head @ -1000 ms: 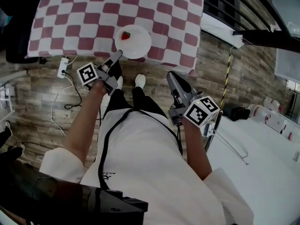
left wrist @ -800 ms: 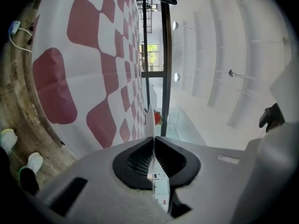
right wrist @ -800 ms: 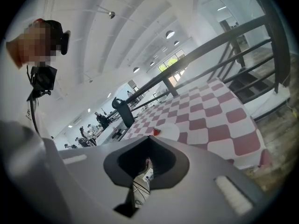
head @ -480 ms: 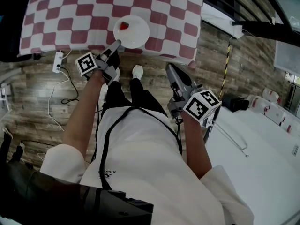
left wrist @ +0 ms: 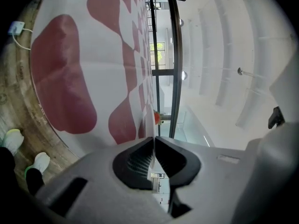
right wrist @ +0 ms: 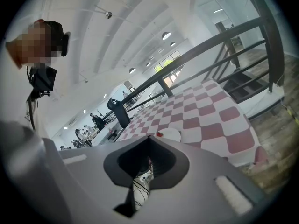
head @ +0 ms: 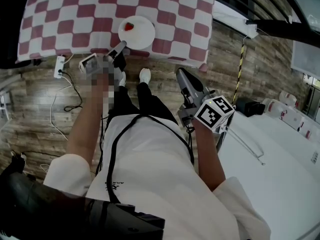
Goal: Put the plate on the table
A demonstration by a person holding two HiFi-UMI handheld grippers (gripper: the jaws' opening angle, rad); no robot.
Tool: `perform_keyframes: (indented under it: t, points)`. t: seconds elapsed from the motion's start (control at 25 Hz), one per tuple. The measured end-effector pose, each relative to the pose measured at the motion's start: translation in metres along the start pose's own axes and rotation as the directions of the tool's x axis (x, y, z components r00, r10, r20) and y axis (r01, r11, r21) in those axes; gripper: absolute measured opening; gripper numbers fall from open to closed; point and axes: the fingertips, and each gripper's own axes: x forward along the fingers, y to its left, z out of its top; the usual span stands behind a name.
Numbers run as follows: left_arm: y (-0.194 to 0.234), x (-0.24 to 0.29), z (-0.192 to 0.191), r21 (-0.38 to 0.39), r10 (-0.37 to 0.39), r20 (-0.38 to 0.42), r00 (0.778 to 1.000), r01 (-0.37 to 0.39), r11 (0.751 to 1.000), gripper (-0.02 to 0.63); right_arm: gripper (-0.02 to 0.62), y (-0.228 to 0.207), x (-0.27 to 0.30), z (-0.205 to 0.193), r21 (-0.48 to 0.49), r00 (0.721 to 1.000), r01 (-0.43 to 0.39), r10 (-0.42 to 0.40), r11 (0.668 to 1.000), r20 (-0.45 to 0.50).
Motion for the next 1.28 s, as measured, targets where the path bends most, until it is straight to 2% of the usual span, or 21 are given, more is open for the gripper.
perform_keyframes:
  t: [0.48,0.56,0.72,1.04,1.28]
  points:
    - [0.012,0.003,0.008,0.019,0.070,-0.005,0.998,-0.069,0.997,0.018,0.009,-0.005,0.003,-0.001,0.015,1.000,0.005,-0.005,1.000,-0.002]
    - [0.016,0.002,0.009,0.027,0.107,-0.004,0.994,-0.107,0.994,0.017,0.009,-0.005,0.003,0.000,0.021,1.000,0.007,-0.007,1.000,0.005]
    - [0.029,-0.001,0.014,0.040,0.201,0.009,0.979,-0.201,0.979,0.017,0.009,-0.006,0.003,-0.001,0.014,1.000,0.006,-0.006,1.000,-0.003]
    - [0.034,0.000,0.019,0.062,0.305,0.031,0.952,-0.306,0.950,0.017,0.009,-0.003,0.005,0.001,0.018,1.000,-0.008,0.008,1.000,0.010]
    - [0.041,-0.001,0.021,0.058,0.424,0.039,0.905,-0.425,0.903,0.025,0.009,-0.001,0.005,0.005,0.021,1.000,-0.010,0.010,1.000,0.023]
